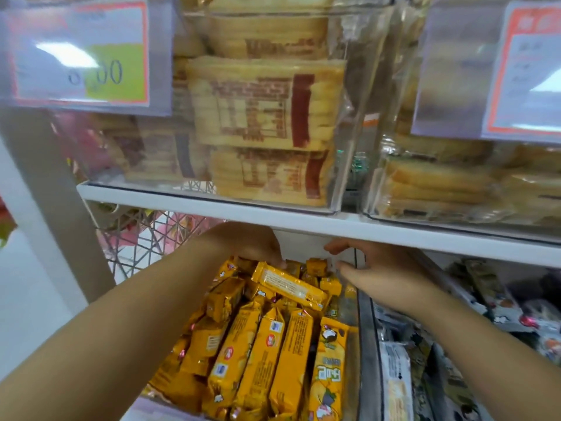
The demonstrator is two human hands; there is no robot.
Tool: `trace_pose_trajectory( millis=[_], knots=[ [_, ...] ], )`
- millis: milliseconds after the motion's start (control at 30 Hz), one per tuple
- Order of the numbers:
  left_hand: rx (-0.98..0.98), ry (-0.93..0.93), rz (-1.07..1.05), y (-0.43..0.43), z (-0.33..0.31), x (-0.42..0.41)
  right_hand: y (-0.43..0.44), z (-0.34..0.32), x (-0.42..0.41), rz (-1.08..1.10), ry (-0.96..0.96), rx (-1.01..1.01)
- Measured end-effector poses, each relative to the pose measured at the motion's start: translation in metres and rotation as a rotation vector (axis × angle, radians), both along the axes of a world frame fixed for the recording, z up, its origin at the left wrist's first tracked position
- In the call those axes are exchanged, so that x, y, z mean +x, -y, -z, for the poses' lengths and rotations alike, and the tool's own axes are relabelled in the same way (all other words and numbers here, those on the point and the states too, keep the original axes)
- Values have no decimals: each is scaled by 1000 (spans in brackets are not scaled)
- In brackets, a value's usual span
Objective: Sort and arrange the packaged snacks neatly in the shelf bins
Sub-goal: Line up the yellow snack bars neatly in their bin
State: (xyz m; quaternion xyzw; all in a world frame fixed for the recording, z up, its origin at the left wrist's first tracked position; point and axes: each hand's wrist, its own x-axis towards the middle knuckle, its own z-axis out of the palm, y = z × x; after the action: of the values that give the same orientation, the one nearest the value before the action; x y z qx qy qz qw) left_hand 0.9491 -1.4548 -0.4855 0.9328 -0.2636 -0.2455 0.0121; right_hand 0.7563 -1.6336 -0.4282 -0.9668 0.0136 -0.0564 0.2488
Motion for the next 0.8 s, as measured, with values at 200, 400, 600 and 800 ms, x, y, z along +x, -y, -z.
trace_pose_trajectory(
  millis=[200, 400, 600, 800],
  knots=[
    [-28, -34, -78, -5, 7, 5, -5, -9, 6, -82, -132, 56],
    [2, -121, -105, 4, -6, -7, -4, -5, 10, -126, -144, 96],
    [-78, -174, -74, 1, -18, -27, -4, -1, 14, -138, -150, 114],
    [-167, -252, -74, -5, -21, -32, -4, -1, 14, -165, -162, 106]
  ],
)
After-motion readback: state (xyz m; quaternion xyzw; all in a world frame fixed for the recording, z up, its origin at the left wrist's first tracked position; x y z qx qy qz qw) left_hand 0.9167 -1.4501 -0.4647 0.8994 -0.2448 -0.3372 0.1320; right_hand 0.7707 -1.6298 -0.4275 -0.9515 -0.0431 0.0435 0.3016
